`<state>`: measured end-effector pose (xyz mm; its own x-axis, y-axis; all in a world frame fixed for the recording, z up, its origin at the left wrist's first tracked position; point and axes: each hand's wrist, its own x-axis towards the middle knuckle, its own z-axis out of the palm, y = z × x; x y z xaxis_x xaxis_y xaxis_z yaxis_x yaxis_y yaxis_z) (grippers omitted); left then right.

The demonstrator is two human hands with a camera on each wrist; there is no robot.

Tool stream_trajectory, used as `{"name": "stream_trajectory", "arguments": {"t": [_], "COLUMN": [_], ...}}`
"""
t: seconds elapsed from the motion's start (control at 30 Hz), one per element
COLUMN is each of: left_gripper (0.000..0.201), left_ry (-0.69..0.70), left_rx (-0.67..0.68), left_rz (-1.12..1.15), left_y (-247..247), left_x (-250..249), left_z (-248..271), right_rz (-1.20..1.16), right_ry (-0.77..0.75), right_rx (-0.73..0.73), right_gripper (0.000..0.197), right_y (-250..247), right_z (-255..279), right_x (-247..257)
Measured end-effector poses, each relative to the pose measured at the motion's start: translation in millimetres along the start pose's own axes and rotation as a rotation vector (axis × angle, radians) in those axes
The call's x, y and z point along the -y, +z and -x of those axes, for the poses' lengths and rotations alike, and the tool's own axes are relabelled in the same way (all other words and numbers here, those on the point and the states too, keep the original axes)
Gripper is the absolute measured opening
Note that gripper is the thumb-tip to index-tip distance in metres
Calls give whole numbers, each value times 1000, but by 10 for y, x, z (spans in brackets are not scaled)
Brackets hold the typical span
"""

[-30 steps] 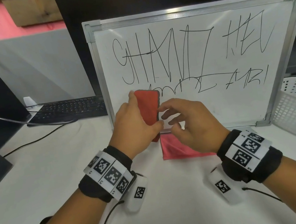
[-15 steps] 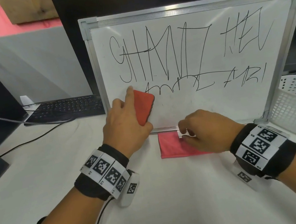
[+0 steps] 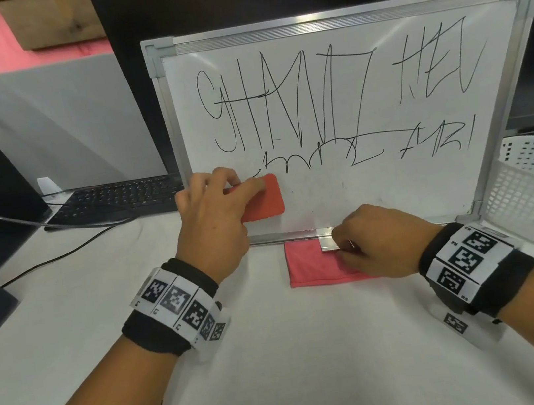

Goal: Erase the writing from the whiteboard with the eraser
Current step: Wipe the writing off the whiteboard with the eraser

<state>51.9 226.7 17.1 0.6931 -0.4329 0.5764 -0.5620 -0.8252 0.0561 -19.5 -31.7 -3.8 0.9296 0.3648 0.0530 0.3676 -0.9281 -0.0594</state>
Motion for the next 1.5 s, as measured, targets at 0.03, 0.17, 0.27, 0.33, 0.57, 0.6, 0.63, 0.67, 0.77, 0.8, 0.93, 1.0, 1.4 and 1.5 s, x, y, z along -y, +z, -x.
{"name": "stream_trajectory", "arguments": {"t": [0.03, 0.17, 0.27, 0.33, 0.57, 0.6, 0.63, 0.67, 0.77, 0.8, 0.93, 1.0, 1.4, 1.5], "left_gripper": [68, 69, 69, 67, 68, 68, 68, 67, 66, 65, 63, 65, 65, 65], "left_ry": [8, -89, -42, -7, 4, 19, 25, 21, -10, -10, -25, -56, -84, -86], "left_rx": [-2, -71, 10, 40, 4, 16, 11, -7, -37, -25, -24, -64, -39, -17], "left_rz": [-4, -23, -28, -28, 7, 10, 10, 9, 5, -4, -47, -32, -22, -29], "left_y": [-2, -36, -25, -17, -16, -11, -10, -10, -14, -16, -17, -21, -14, -15], "left_x": [7, 49, 84, 98, 83, 83, 85, 90, 102, 102, 92, 89, 70, 57], "left_z": [0, -18, -1, 11, -20, -15, -14, -16, -29, -27, -2, -9, -24, -9], "right_rz": [-2, -3, -1, -4, 6, 8, 9, 10, 10, 7, -2, -3, -20, -19], "right_ry": [0, -9, -18, -20, -15, -13, -10, -8, -9, -10, 8, 13, 45, 52], "right_rx": [-4, -19, -32, -35, -53, -57, -56, -53, -39, -37, -43, -60, -41, -24], "right_gripper": [25, 26, 26, 27, 24, 25, 25, 26, 26, 26, 26, 26, 23, 22], "right_y": [6, 7, 10, 7, 6, 11, 14, 19, 33, 33, 14, 6, -55, -55], "right_z": [-1, -8, -7, -6, -27, -37, -44, -51, -60, -60, -39, -30, 14, 22], "right_x": [-5, -23, -26, -24, -34, -34, -30, -24, -3, 0, -6, -11, -5, 10]}}
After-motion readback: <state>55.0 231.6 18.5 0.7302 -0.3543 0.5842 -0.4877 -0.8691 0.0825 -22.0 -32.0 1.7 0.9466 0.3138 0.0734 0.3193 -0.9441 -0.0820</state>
